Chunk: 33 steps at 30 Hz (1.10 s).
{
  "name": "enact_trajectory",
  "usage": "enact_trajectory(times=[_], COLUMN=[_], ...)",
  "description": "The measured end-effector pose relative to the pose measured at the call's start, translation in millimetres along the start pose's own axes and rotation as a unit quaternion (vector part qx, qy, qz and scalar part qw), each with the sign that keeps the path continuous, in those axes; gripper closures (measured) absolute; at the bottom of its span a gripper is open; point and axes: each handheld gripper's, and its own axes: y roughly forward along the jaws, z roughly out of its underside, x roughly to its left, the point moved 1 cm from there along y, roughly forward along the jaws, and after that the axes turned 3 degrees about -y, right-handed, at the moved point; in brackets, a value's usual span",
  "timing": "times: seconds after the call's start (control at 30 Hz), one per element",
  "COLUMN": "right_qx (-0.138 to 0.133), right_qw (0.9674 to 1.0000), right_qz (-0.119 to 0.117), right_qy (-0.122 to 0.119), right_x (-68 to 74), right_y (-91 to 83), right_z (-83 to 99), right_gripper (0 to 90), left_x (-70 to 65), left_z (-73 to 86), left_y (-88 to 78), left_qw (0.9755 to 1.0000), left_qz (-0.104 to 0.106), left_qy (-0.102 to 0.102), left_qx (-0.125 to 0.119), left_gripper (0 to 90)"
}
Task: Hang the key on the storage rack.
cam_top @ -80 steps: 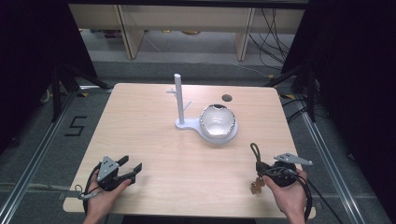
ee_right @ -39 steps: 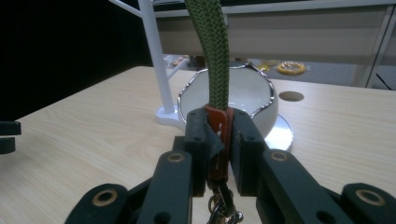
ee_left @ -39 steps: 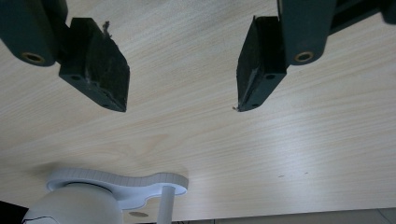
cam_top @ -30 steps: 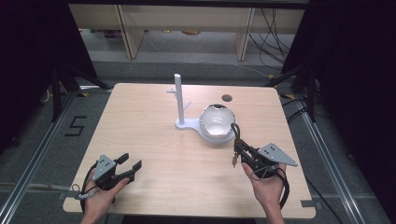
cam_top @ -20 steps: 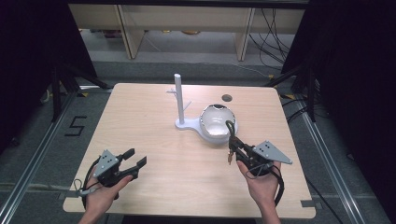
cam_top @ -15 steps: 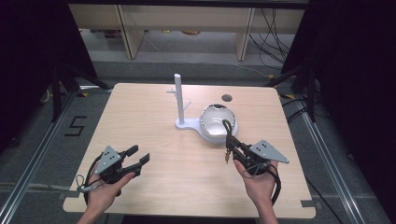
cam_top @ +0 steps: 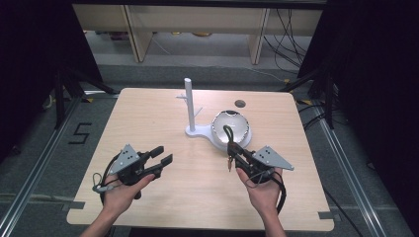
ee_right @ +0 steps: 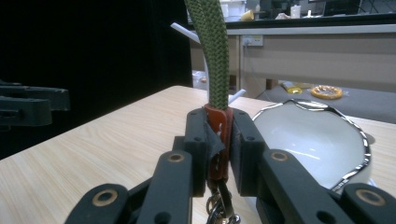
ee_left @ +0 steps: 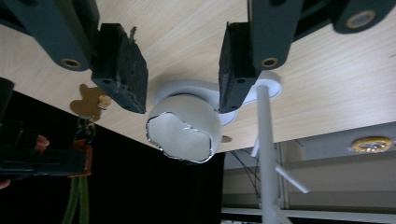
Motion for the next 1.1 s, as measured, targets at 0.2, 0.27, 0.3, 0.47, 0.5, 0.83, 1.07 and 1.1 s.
enact_trajectory(times=[0.2,0.27,0.3,0.47,0.5,0.83,1.07,1.1], right_qx=[-0.004,-0.003,-0.006,-0.009,-0.007,-0.009,-0.008,-0.009], right_qw=[0.9999,1.0,0.9999,0.9997,0.9997,0.9993,0.999,0.9991], right_qz=[-0.011,-0.008,-0.014,-0.024,-0.021,-0.036,-0.043,-0.041], right_qy=[0.002,0.002,-0.007,0.0,-0.003,0.004,0.001,-0.008], right_x=[7.4,10.3,9.9,17.5,18.0,29.0,33.8,33.2], right_y=[6.0,8.0,10.3,15.8,16.4,24.3,28.1,29.5], right_z=[-1.7,-2.1,-2.2,-3.1,-3.3,-4.0,-3.8,-3.5], right_gripper=[79.7,79.7,79.7,79.7,79.7,79.7,79.7,79.7], left_x=[-7.9,-12.2,-13.9,-17.6,-18.3,-24.6,-28.1,-29.6], left_z=[-10.3,-14.1,-15.7,-23.8,-25.1,-39.1,-46.9,-47.9], left_y=[12.4,17.2,18.9,28.3,29.7,44.0,51.8,53.3], left_qw=[0.9996,0.9993,0.9992,0.9986,0.9985,0.9972,0.996,0.9957], left_qz=[0.026,0.036,0.038,0.053,0.055,0.071,0.084,0.086], left_qy=[-0.004,-0.007,-0.007,0.0,-0.001,-0.013,-0.024,-0.027], left_qx=[-0.001,-0.005,-0.004,-0.006,-0.006,-0.017,-0.019,-0.02], left_gripper=[56.7,58.0,58.5,64.1,64.8,70.0,73.8,74.1])
